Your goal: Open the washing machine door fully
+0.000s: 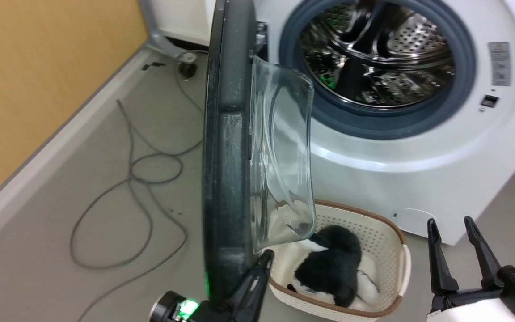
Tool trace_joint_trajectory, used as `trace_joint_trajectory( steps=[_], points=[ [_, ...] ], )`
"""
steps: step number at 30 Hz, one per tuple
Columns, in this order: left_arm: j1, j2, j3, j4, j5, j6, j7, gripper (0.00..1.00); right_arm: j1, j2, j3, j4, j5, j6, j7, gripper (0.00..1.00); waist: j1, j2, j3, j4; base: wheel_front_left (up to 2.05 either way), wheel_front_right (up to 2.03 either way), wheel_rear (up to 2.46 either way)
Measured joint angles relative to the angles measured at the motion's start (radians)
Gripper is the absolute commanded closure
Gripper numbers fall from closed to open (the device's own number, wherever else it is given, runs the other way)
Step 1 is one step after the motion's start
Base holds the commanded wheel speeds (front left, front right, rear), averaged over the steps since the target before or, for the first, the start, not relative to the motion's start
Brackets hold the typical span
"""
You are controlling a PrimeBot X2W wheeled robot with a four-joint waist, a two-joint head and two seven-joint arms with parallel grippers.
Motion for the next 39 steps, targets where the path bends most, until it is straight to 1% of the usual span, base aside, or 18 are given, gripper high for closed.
trace_joint_trajectory(
  steps=[8, 19, 26, 30, 39],
  points=[
    [0.0, 0.001, 0.076, 0.006, 0.008, 0.006, 0.0, 1.0, -0.001, 0.0, 0.001, 0.0, 0.0, 0.0, 0.0, 0.0, 0.0, 0.0, 0.013, 0.054, 0.0, 0.0, 0.0],
    [0.0, 0.008, 0.219, 0.016, 0.005, 0.028, 0.0, 1.0, -0.003, 0.0, -0.002, -0.002, -0.002, 0.0, 0.0, 0.0, 0.0, 0.0, 0.037, 0.079, 0.0, 0.0, 0.0],
    [-0.013, 0.01, 0.336, 0.026, -0.01, 0.038, 0.0, 1.0, -0.02, 0.0, 0.003, -0.002, -0.02, 0.0, 0.0, 0.0, 0.0, 0.0, 0.079, 0.082, 0.0, 0.0, 0.0],
    [-0.047, 0.011, 0.396, 0.042, -0.01, 0.038, 0.0, 1.0, -0.042, 0.0, 0.006, -0.003, -0.038, 0.0, 0.0, 0.0, 0.0001, 0.0, 0.105, 0.081, 0.0, 0.0, 0.0],
    [-0.123, 0.024, 0.583, 0.074, -0.02, 0.05, 0.0, 1.0, -0.073, 0.001, 0.005, -0.007, -0.059, 0.0, 0.0, 0.0, 0.0, 0.0, 0.169, 0.052, 0.0, 0.0, 0.0]
  ],
)
